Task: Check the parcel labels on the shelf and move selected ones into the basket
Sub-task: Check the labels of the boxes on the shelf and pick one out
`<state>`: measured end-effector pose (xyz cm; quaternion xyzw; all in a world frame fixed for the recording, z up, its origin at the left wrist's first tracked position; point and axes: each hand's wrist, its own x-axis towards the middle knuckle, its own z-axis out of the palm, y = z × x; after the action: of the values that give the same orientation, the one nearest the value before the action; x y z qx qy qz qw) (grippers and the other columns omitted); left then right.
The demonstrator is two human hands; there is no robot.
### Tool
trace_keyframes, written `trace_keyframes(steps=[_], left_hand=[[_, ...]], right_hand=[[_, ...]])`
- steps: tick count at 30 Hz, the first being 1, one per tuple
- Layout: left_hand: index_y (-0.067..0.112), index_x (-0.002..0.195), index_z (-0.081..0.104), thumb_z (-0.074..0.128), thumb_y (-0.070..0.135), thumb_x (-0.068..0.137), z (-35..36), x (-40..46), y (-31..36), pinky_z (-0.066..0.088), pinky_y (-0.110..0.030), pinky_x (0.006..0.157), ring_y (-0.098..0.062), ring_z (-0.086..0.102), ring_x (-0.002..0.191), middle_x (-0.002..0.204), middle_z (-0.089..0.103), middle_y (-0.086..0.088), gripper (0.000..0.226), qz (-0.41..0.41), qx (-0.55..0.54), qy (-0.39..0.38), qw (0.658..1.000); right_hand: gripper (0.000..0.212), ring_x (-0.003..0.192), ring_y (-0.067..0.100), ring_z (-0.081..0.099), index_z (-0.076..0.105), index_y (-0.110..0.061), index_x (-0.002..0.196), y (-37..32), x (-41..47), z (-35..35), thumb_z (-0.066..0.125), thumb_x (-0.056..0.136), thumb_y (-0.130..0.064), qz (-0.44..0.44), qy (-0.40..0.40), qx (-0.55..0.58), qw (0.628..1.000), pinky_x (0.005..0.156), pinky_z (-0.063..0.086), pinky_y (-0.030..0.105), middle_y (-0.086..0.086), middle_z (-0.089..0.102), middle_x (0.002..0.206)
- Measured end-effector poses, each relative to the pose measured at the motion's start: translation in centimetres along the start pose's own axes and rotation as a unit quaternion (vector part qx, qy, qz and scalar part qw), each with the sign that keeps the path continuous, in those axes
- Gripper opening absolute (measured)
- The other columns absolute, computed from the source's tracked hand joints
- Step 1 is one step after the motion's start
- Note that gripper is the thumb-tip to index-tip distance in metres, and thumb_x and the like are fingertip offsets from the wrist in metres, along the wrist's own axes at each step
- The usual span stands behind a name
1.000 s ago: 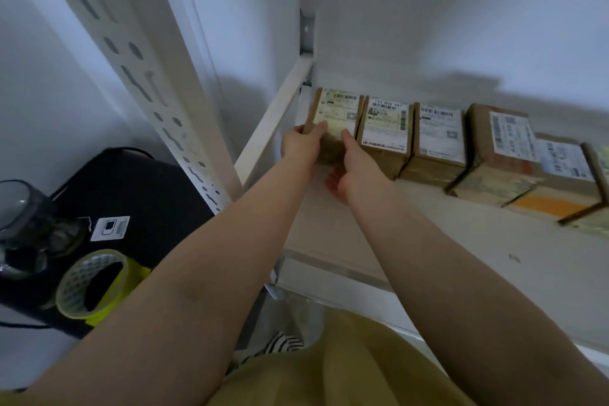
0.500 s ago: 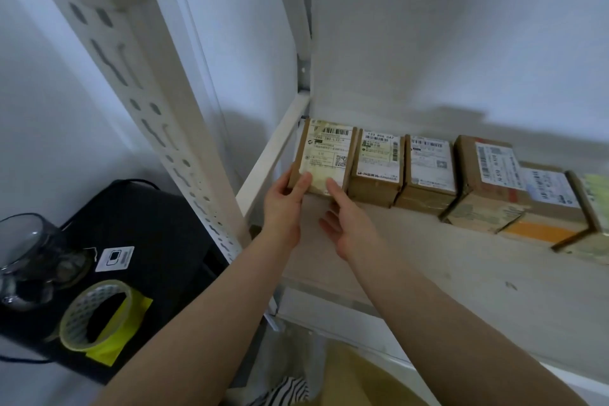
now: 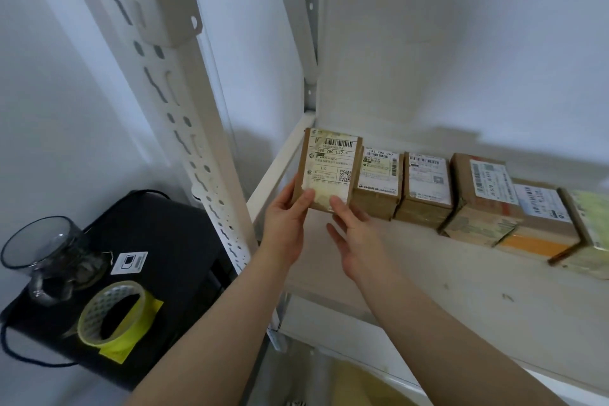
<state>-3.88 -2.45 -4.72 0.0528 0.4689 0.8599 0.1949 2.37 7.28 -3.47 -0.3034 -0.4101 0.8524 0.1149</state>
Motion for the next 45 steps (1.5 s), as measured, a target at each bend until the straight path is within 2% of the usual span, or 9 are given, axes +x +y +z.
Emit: trace_keyframes(steps=[9,16,20,23,27,32,37,41,45], left_hand=[[0.004,0.141,0.047,0.071,0.016,0.079,0.5,-0.1,0.6,0.035,-0.05,0.113,-0.031,0.053,0.128,0.136,0.058,-0.017,0.068,0.0,0.015,-0.009,1.0],[0.013,0.136,0.055,0.073,0.023,0.082,0.5,1.1,0.7,0.043,-0.042,0.108,-0.023,0.058,0.124,0.128,0.066,-0.007,0.058,0.008,0.08,0.027,0.996],[0.014,0.134,0.057,0.069,0.013,0.087,0.6,2.0,0.4,0.053,-0.01,0.077,-0.016,0.064,0.112,0.12,0.069,-0.005,0.048,0.013,0.127,0.063,0.99],[0.015,0.129,0.061,0.069,0.016,0.087,1.1,2.8,0.2,0.049,-0.004,0.063,-0.01,0.066,0.102,0.115,0.071,-0.003,0.043,0.001,0.151,0.097,0.984],[0.012,0.124,0.063,0.067,0.02,0.089,2.1,4.1,-0.2,0.044,-0.012,0.063,-0.014,0.065,0.099,0.111,0.069,-0.002,0.036,-0.037,0.157,0.142,0.977],[0.012,0.121,0.064,0.067,0.022,0.09,2.8,5.6,-0.8,0.044,-0.014,0.059,-0.009,0.063,0.084,0.103,0.069,-0.001,0.033,-0.082,0.156,0.16,0.971],[0.014,0.121,0.064,0.067,0.022,0.09,3.0,6.3,-1.2,0.043,-0.016,0.058,-0.004,0.059,0.076,0.099,0.066,0.001,0.032,-0.106,0.168,0.167,0.966],[0.014,0.119,0.064,0.067,0.022,0.09,3.0,6.5,-1.4,0.044,-0.016,0.06,-0.008,0.062,0.081,0.097,0.067,0.001,0.03,-0.107,0.178,0.166,0.964],[0.013,0.12,0.064,0.069,0.024,0.088,2.8,6.7,-1.6,0.05,-0.023,0.073,-0.013,0.064,0.089,0.106,0.069,-0.003,0.035,-0.107,0.188,0.166,0.962]], right_hand=[[0.023,0.108,0.013,0.062,0.066,-0.025,0.103,-0.6,-0.1,0.3,0.076,0.084,-0.018,-0.003,0.006,0.006,1.0,0.082,0.049,0.029,-0.005,0.071,0.106],[0.028,0.114,0.022,0.057,0.062,-0.017,0.102,-0.9,1.0,1.3,0.079,0.082,-0.027,0.031,0.055,-0.017,0.998,0.078,0.053,0.028,0.005,0.064,0.117],[0.065,0.108,0.022,0.059,0.057,-0.006,0.125,-0.9,2.1,2.3,0.081,0.077,-0.042,0.066,0.097,-0.043,0.992,0.072,0.055,0.028,0.009,0.061,0.117],[0.074,0.112,0.023,0.055,0.051,-0.008,0.133,-0.8,2.7,2.9,0.079,0.077,-0.047,0.091,0.11,-0.047,0.989,0.08,0.054,0.033,0.007,0.057,0.117],[0.067,0.117,0.026,0.052,0.052,-0.011,0.135,-1.0,3.3,3.3,0.077,0.081,-0.043,0.105,0.135,-0.041,0.984,0.077,0.051,0.036,0.006,0.055,0.13],[0.054,0.113,0.026,0.056,0.058,-0.012,0.129,-1.5,4.1,3.3,0.074,0.085,-0.039,0.118,0.144,-0.039,0.982,0.071,0.051,0.036,0.007,0.06,0.119],[0.059,0.11,0.028,0.058,0.057,-0.013,0.131,-1.2,4.9,2.7,0.075,0.083,-0.043,0.127,0.158,-0.046,0.978,0.066,0.051,0.035,0.009,0.061,0.123],[0.06,0.107,0.028,0.06,0.058,-0.011,0.13,-1.0,5.3,2.3,0.075,0.083,-0.044,0.128,0.158,-0.056,0.978,0.073,0.052,0.036,0.01,0.063,0.121],[0.061,0.107,0.029,0.06,0.058,-0.01,0.13,-1.0,5.5,2.2,0.075,0.083,-0.044,0.126,0.154,-0.062,0.978,0.074,0.051,0.036,0.011,0.063,0.119]])
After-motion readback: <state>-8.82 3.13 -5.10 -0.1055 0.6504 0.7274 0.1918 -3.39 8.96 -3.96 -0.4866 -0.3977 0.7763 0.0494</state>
